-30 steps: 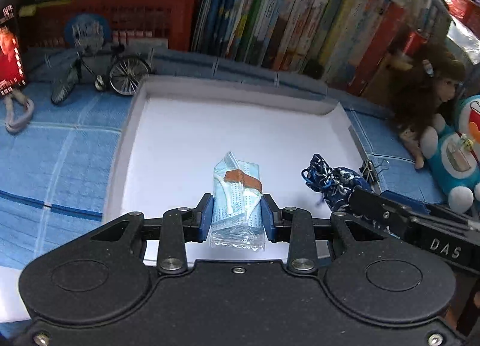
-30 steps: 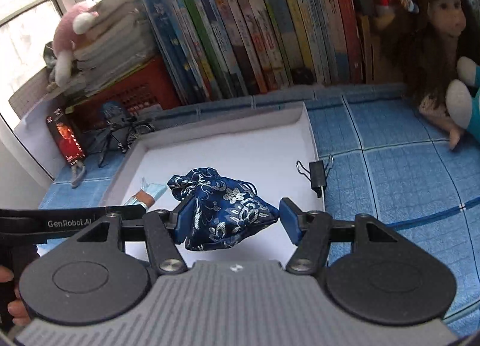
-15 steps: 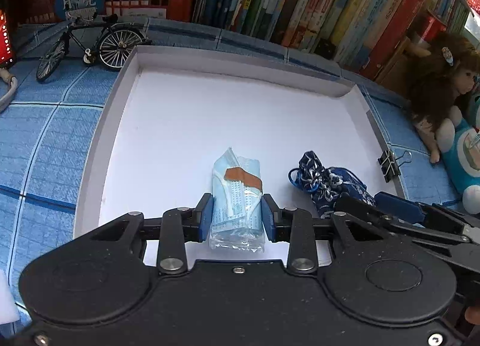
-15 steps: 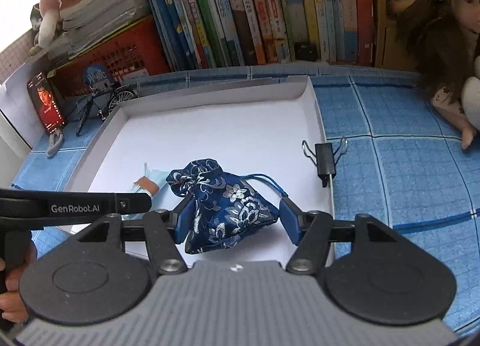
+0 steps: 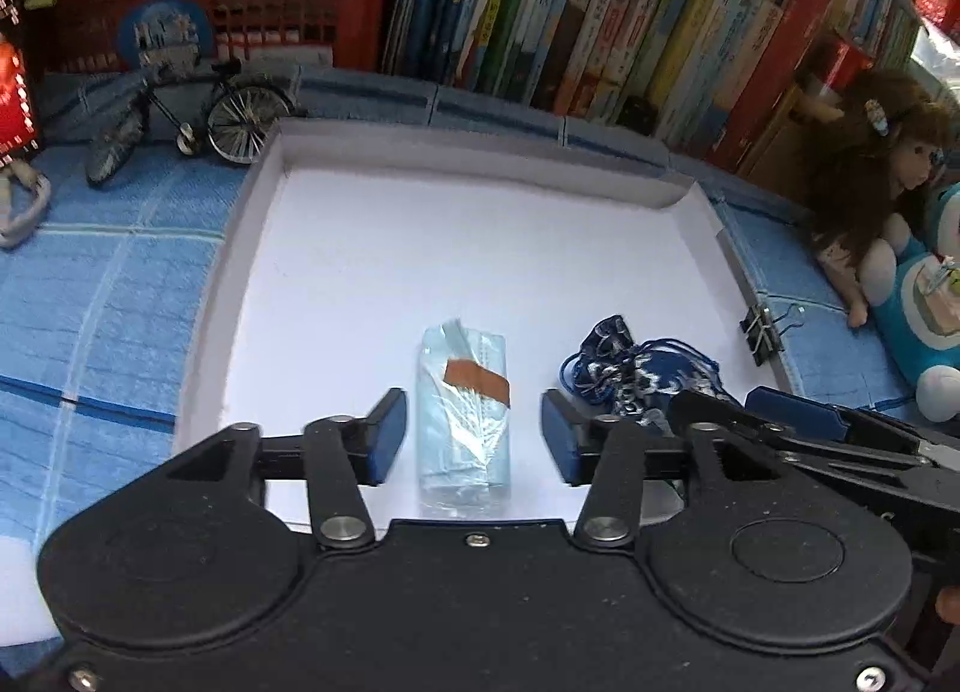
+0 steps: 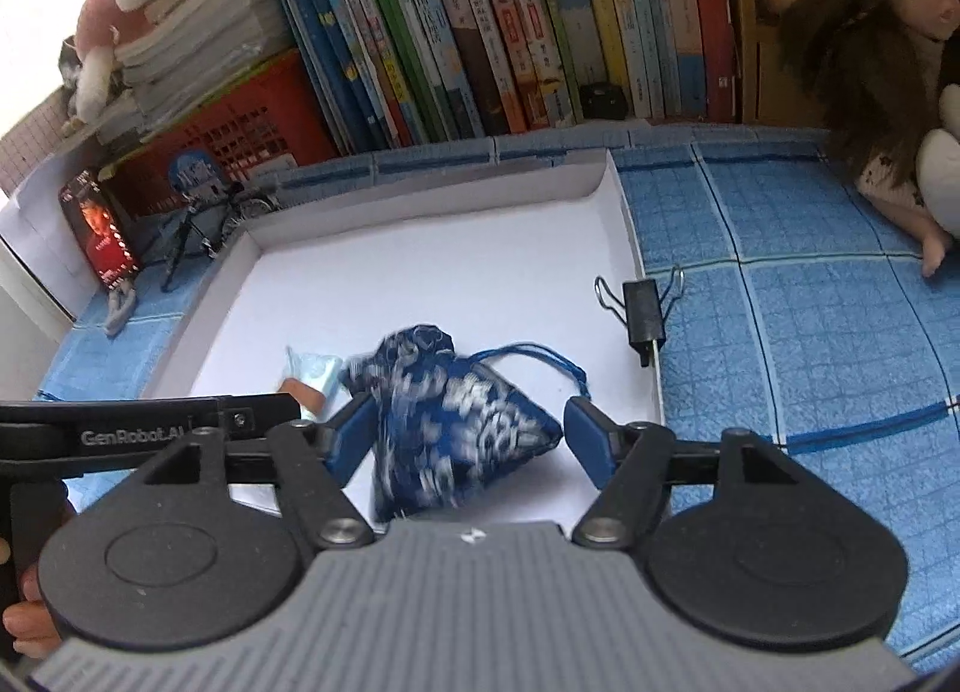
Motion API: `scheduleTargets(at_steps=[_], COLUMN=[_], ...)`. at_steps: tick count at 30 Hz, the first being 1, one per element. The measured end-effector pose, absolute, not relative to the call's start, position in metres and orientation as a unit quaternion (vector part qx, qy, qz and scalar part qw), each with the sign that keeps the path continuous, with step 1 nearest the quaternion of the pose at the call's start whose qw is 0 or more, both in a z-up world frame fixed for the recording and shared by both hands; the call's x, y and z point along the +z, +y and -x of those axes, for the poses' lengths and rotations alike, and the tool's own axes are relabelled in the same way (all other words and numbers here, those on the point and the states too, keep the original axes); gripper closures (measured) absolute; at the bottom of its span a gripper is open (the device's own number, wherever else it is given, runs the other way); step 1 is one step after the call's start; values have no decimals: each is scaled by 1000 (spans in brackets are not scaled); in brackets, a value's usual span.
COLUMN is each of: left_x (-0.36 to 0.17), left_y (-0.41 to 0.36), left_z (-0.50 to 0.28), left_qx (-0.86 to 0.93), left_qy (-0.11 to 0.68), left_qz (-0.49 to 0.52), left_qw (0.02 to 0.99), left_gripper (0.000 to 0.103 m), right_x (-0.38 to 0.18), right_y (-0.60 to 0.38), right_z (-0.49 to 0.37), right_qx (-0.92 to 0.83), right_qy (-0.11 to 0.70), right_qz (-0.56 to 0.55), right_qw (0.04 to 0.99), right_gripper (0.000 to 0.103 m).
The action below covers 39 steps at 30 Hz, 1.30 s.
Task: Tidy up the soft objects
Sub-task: 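Open left tool dropping the mask packet while right tool releases the pouch, then withdraw both open tools from the tray back toward the table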
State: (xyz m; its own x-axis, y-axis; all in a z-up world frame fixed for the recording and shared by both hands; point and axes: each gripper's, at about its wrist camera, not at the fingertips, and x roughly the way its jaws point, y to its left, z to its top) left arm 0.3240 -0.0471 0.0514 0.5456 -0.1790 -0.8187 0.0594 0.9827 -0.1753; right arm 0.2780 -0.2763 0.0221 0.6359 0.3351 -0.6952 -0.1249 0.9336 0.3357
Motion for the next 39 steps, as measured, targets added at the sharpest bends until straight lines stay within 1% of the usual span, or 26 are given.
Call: scheduleTargets(at_steps=[1, 3, 5, 7, 11, 15, 18, 29, 39], left_x=[57, 68, 80, 91, 110, 124, 132, 136, 119], left_y=[-46, -44, -41, -37, -30, -24, -20, -18, -14], left_z=[-320, -313, -305, -295, -272, -245, -222, -140, -88], left_qx=[-71, -75, -73, -74, -89, -107, -121, -163, -172], left_qy=[466, 453, 440, 428, 407, 386, 368, 316, 275], left_qz=[61, 55, 53, 55, 63, 65, 63, 45, 52], left_qw=[880, 886, 894, 899, 907, 914, 920, 934, 945], left_gripper=[49, 43, 35, 31, 27, 24, 21, 15, 12], right_x=[25, 34, 42, 52, 72, 88, 97, 108, 90], right_y=[-278, -281, -284, -287, -293, -295, -296, -300, -303], right_z=[-276, -269, -262, -253, -227, -195, -170, -104, -57], right_qx=[134, 138, 140, 142, 142, 141, 142, 138, 112], right_qy=[402, 390, 376, 360, 322, 281, 253, 186, 153], right_qz=[-136, -144, -146, -153, -148, -129, -115, -101, -83], right_qw=[895, 899, 904, 909, 924, 941, 950, 968, 978], right_gripper=[17, 14, 14, 12, 10, 3, 0, 0, 0])
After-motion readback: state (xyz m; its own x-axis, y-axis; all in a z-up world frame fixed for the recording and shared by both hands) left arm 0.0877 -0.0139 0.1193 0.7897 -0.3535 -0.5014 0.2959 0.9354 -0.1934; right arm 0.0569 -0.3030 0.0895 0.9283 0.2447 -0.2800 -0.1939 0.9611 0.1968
